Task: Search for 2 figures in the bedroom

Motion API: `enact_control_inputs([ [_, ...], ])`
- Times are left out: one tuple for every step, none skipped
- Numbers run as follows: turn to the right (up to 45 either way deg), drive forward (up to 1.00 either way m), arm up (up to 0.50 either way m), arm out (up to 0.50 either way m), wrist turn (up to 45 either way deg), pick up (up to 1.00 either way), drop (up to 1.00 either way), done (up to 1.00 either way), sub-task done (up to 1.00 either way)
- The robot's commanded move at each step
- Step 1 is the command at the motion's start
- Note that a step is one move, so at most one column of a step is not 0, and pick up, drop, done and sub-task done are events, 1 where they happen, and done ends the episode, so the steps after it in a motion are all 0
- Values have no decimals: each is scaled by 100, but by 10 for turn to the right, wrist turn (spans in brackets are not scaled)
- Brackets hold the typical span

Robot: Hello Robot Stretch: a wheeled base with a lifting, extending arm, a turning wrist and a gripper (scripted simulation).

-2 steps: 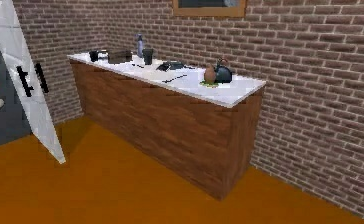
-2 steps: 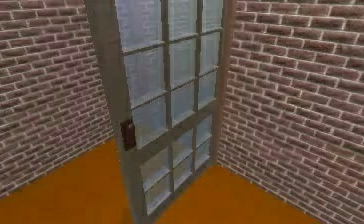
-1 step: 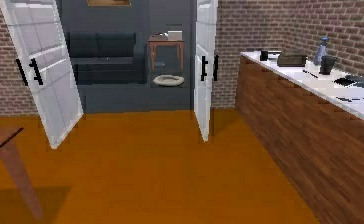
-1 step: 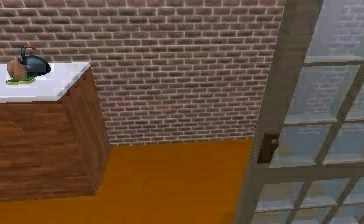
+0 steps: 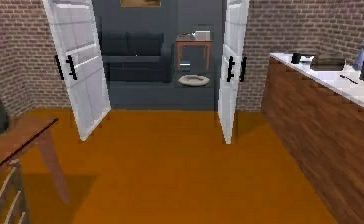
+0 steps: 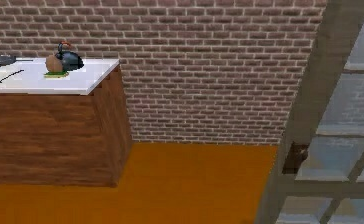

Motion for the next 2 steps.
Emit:
enact_control_inputs([
  [0, 100, 0, 0, 0, 0, 0, 0, 0],
  [0, 100, 0, 0, 0, 0, 0, 0, 0],
])
